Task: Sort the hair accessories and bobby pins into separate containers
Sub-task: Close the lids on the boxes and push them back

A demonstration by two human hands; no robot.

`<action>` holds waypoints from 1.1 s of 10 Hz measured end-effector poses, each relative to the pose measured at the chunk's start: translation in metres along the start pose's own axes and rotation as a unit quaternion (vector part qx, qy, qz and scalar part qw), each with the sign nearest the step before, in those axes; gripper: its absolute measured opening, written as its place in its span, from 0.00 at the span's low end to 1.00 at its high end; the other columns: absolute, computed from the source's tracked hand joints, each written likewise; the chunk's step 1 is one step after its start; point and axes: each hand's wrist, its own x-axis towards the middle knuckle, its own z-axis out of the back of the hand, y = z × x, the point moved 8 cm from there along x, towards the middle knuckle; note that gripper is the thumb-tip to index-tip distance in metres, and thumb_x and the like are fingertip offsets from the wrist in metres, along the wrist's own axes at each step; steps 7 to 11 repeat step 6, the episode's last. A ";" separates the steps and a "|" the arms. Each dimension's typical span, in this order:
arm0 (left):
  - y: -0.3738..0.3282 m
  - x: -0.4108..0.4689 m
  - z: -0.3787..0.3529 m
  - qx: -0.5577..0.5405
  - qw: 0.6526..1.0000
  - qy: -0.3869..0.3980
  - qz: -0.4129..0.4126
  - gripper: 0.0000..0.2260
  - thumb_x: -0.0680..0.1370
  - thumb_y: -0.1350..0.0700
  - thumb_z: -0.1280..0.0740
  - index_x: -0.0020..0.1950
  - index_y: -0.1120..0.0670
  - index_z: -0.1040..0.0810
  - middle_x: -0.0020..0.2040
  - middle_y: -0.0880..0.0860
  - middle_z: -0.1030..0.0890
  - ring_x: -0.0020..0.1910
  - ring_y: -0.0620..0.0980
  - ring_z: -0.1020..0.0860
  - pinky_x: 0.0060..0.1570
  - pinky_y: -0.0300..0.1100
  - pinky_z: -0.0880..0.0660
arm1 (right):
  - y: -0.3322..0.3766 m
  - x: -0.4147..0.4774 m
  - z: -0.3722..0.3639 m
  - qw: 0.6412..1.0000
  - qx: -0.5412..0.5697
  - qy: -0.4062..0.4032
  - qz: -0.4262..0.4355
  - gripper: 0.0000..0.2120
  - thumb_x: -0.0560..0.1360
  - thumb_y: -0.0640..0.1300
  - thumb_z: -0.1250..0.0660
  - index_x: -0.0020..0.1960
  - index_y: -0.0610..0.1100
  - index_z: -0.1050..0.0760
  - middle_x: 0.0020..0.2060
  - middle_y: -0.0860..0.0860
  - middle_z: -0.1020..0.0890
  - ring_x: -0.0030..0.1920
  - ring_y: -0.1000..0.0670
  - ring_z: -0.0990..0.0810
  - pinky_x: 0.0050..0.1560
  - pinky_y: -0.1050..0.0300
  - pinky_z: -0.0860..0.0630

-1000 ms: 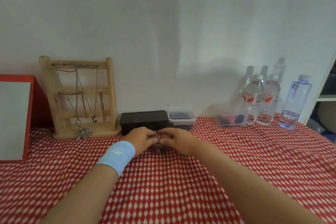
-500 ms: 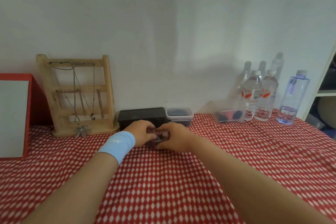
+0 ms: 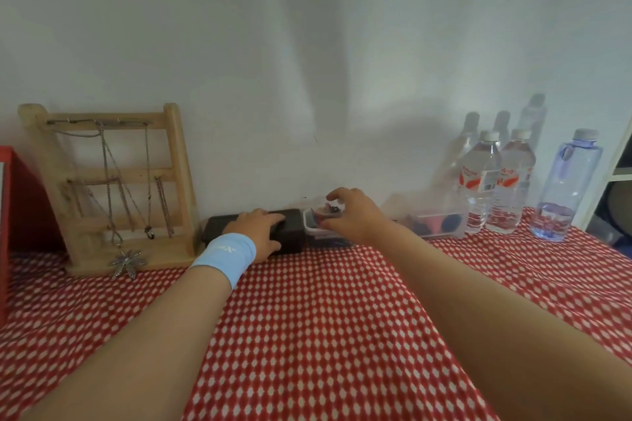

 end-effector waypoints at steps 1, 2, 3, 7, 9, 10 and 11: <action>0.007 0.005 -0.004 -0.076 0.996 -0.031 -0.030 0.24 0.80 0.56 0.34 0.75 0.45 0.33 0.72 0.51 0.31 0.71 0.55 0.35 0.72 0.49 0.37 | -0.006 0.010 -0.013 1.000 -0.022 -0.013 0.000 0.28 0.74 0.61 0.28 0.70 0.55 0.29 0.68 0.47 0.26 0.65 0.44 0.25 0.67 0.43 0.28; 0.011 0.008 -0.004 -0.091 0.994 -0.016 -0.060 0.24 0.80 0.57 0.34 0.74 0.44 0.32 0.73 0.50 0.33 0.72 0.54 0.37 0.73 0.49 0.41 | -0.005 0.016 -0.021 0.998 -0.039 -0.046 0.004 0.28 0.75 0.61 0.30 0.73 0.57 0.32 0.68 0.48 0.25 0.66 0.43 0.26 0.68 0.42 0.30; 0.011 0.009 -0.001 -0.091 0.994 -0.027 -0.062 0.24 0.78 0.56 0.32 0.74 0.44 0.31 0.72 0.50 0.31 0.71 0.54 0.36 0.72 0.49 0.39 | -0.007 0.017 -0.025 0.996 -0.050 -0.079 -0.002 0.33 0.76 0.62 0.32 0.76 0.57 0.38 0.68 0.47 0.25 0.67 0.43 0.28 0.68 0.42 0.34; 0.005 0.007 0.027 -0.160 0.982 -0.096 -0.017 0.23 0.77 0.44 0.36 0.72 0.41 0.32 0.70 0.50 0.29 0.70 0.53 0.33 0.69 0.50 0.35 | -0.003 0.013 -0.006 0.993 0.010 -0.116 -0.012 0.50 0.71 0.65 0.28 0.82 0.55 0.53 0.74 0.46 0.32 0.73 0.41 0.34 0.72 0.39 0.38; 0.005 0.007 0.027 -0.160 0.982 -0.096 -0.017 0.23 0.77 0.44 0.36 0.72 0.41 0.32 0.70 0.50 0.29 0.70 0.53 0.33 0.69 0.50 0.35 | -0.003 0.013 -0.006 0.993 0.010 -0.116 -0.012 0.50 0.71 0.65 0.28 0.82 0.55 0.53 0.74 0.46 0.32 0.73 0.41 0.34 0.72 0.39 0.38; 0.005 0.007 0.027 -0.160 0.982 -0.096 -0.017 0.23 0.77 0.44 0.36 0.72 0.41 0.32 0.70 0.50 0.29 0.70 0.53 0.33 0.69 0.50 0.35 | -0.003 0.013 -0.006 0.993 0.010 -0.116 -0.012 0.50 0.71 0.65 0.28 0.82 0.55 0.53 0.74 0.46 0.32 0.73 0.41 0.34 0.72 0.39 0.38; 0.005 0.007 0.027 -0.160 0.982 -0.096 -0.017 0.23 0.77 0.44 0.36 0.72 0.41 0.32 0.70 0.50 0.29 0.70 0.53 0.33 0.69 0.50 0.35 | -0.003 0.013 -0.006 0.993 0.010 -0.116 -0.012 0.50 0.71 0.65 0.28 0.82 0.55 0.53 0.74 0.46 0.32 0.73 0.41 0.34 0.72 0.39 0.38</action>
